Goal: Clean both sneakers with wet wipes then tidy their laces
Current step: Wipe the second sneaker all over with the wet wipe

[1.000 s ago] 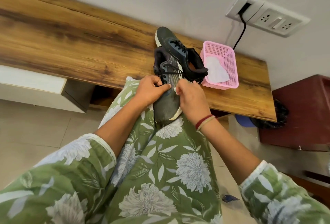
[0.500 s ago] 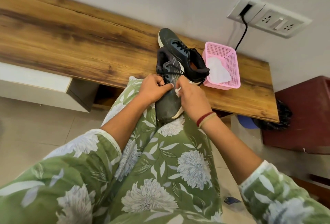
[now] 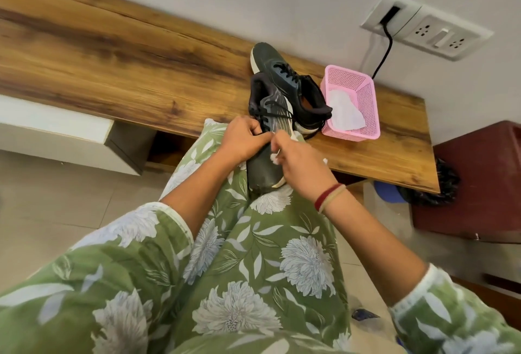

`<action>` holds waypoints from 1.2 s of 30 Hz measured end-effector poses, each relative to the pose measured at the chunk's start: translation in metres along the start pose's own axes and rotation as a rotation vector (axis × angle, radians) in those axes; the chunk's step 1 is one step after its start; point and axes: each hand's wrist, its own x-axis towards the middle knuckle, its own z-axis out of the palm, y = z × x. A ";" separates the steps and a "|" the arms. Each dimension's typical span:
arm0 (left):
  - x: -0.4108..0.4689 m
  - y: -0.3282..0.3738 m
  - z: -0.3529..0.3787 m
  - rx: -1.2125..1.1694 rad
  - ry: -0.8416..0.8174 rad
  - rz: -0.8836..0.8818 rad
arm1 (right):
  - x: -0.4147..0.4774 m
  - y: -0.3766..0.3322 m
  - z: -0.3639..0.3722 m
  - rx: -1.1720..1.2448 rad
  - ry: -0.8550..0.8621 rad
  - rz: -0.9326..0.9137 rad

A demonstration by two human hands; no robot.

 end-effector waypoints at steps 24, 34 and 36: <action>0.005 -0.004 0.001 -0.149 0.020 -0.092 | -0.035 -0.017 0.017 0.118 0.263 -0.005; 0.005 -0.006 0.002 -0.150 0.013 -0.098 | -0.051 -0.023 0.027 0.105 0.179 -0.079; 0.006 -0.006 0.002 -0.152 0.020 -0.096 | -0.050 -0.025 0.025 0.088 0.160 -0.098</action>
